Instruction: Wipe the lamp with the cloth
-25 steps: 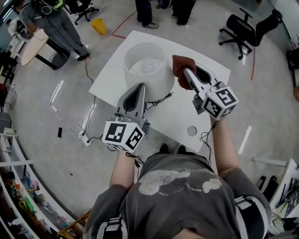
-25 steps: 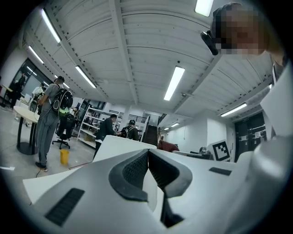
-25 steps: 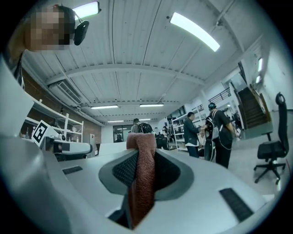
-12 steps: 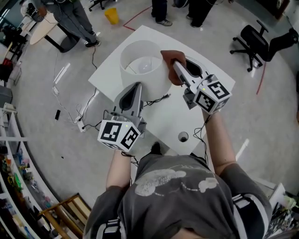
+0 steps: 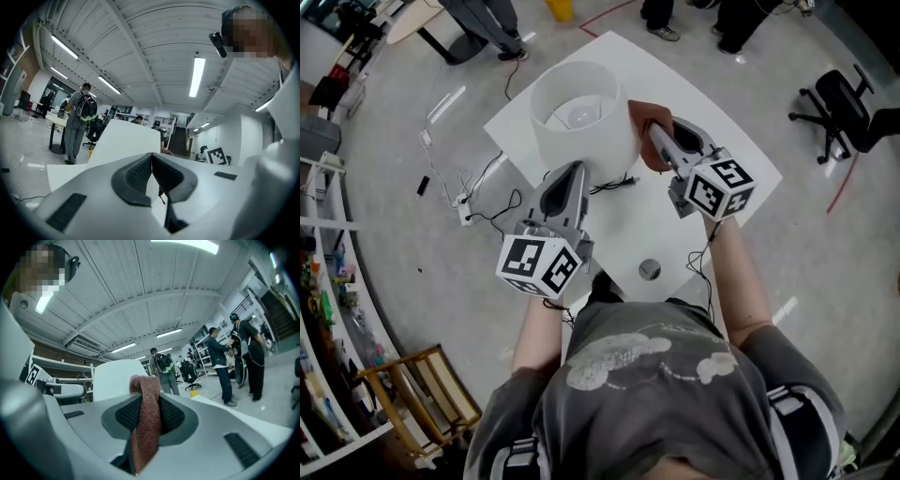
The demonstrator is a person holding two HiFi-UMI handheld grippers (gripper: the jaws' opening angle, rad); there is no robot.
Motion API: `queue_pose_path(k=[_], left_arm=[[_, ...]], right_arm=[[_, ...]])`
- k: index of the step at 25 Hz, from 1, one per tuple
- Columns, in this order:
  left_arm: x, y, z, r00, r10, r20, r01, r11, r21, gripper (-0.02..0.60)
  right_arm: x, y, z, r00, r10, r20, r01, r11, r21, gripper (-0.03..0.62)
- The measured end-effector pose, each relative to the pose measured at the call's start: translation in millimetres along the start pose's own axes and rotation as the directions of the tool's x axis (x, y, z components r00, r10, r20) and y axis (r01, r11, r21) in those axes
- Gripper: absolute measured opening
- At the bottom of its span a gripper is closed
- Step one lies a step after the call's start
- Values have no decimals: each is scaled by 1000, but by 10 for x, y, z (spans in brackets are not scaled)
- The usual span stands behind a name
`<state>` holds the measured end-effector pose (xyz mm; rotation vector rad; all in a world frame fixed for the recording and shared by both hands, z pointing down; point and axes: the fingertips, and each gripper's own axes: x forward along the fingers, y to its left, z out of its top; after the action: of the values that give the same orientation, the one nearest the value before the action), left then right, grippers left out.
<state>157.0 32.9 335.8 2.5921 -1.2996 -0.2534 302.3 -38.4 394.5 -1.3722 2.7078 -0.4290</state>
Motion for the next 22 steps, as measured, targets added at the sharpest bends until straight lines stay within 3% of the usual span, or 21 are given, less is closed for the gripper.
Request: queue_pose_path(k=[12,17,22], left_arm=[[-173,-213,-357,987,162,-11,-162,987,-5,9],[-279,-240,-448,985,169,-21,-169,986,-8,9],[-273,-184,-220,989,144,21,-145,989,17,9]], right_arm=[[-107,-179,-669,985,92,-146,-84,995,62,86],[-173,-165,-700,985,85,-148,-76,995,64,86],[-190,-137,-431,993,46,-104,-43,998,37,86]])
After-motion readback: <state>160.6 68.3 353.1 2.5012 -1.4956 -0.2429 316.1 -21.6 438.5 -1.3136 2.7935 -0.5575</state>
